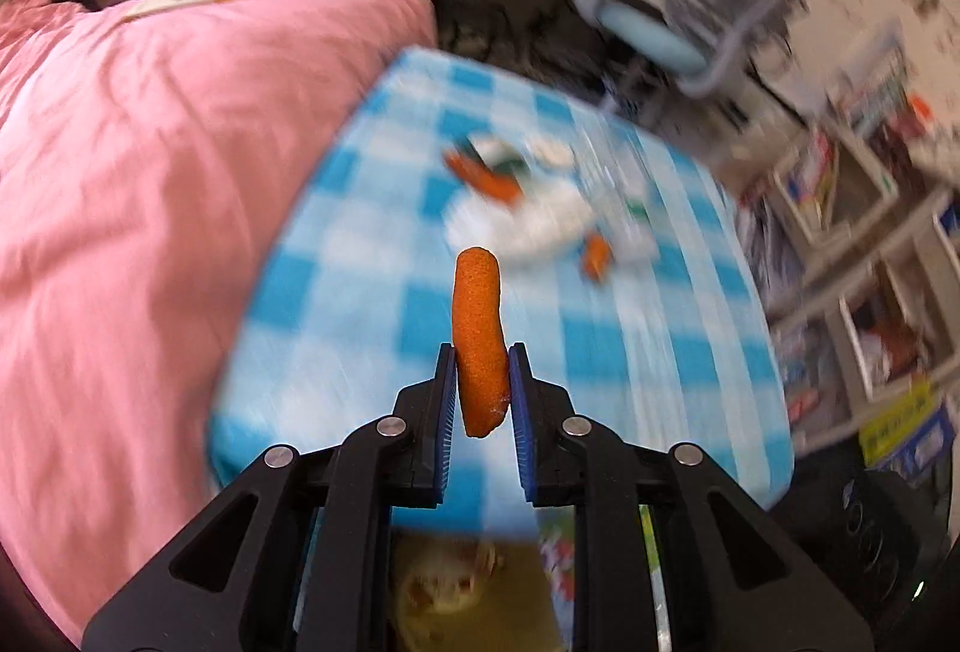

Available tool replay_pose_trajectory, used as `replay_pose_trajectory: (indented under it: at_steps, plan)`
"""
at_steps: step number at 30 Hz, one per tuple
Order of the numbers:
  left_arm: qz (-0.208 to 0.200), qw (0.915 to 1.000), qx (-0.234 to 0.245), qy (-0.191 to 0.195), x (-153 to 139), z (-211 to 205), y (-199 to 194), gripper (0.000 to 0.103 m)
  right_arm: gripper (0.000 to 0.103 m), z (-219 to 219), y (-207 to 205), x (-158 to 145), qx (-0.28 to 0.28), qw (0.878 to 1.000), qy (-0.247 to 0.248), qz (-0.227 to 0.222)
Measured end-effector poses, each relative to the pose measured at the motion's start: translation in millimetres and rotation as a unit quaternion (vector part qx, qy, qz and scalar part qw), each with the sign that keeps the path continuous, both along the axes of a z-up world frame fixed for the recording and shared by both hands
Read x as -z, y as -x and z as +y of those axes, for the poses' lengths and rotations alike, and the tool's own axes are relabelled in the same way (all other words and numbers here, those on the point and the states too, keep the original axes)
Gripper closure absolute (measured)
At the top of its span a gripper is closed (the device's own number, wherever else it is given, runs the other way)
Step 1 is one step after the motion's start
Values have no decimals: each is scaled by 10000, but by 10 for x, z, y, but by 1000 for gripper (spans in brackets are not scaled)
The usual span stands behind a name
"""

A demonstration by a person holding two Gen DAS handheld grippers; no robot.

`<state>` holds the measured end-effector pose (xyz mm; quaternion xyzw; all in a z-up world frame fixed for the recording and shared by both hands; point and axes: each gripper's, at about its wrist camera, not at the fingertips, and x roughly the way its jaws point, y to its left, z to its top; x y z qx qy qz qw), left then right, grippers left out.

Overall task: Collect trash
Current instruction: 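Carry carton and carrot over the yellow bin and open both tools to drop them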

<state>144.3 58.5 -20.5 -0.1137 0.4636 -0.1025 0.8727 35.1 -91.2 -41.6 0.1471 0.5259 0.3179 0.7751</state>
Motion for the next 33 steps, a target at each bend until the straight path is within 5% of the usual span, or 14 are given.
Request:
replay_pose_trajectory:
  at_steps: [6,12,14,18,22,25,33]
  plan:
    - [627,9973,225,-312,399,-346,609,86,45,-108,451,511,-143,9948,802,615]
    - [1630,9858,324,-242,920,-492,997,82,37,-615,409,331,804,9914,974,336]
    - [1583,9866,274,-271,914,-486,1098,73,33,-778,392,180,1134,9884,1010,57]
    - [556,9970,-132,-517,439,-357,1162,46,25,-1005,225,-193,1614,9755,1287,-764]
    - [-433,9953,-443,-739,-128,-297,791,23,10,-1051,-143,-380,1770,9617,1638,-1300]
    - [-668,9939,-319,-823,-237,-366,234,21,10,-1052,-579,-317,1797,9557,1880,-1379]
    - [-94,9923,-115,-1231,537,-406,-1294,21,10,-1127,-1760,321,1718,9550,2252,-880]
